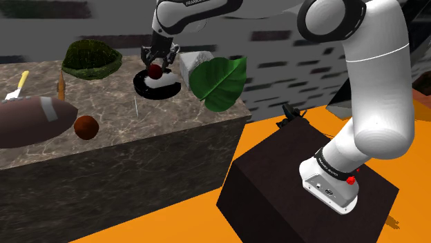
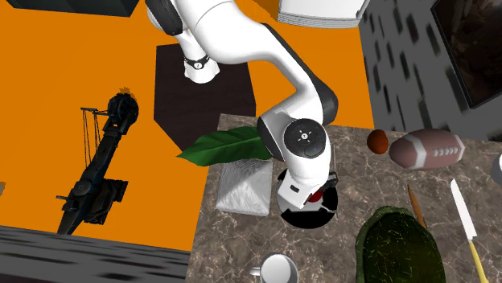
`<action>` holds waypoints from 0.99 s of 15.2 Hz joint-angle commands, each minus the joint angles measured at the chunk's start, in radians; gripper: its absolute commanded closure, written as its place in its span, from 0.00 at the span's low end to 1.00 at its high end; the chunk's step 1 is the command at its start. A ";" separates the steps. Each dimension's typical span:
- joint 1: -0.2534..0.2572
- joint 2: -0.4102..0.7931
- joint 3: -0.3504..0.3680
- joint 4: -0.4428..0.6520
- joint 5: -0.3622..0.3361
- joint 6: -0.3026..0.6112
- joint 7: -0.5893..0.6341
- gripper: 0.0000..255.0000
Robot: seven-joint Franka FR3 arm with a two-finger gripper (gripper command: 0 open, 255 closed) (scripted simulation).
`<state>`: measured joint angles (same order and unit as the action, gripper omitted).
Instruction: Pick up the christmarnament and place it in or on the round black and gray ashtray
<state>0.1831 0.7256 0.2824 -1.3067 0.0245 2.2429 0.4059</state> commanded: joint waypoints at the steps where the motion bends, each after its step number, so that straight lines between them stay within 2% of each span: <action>1: 0.000 0.001 0.000 0.000 0.000 0.002 0.000 1.00; 6: 0.000 0.001 0.000 0.000 0.000 0.002 0.000 1.00; 7: 0.000 0.001 0.000 0.000 0.000 0.002 0.000 0.00; 12: 0.000 0.001 0.000 0.000 0.000 0.002 0.000 0.00; 15: -0.020 -0.066 0.007 -0.014 0.012 -0.052 -0.006 0.00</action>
<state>0.1666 0.6757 0.2882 -1.3259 0.0339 2.2122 0.3998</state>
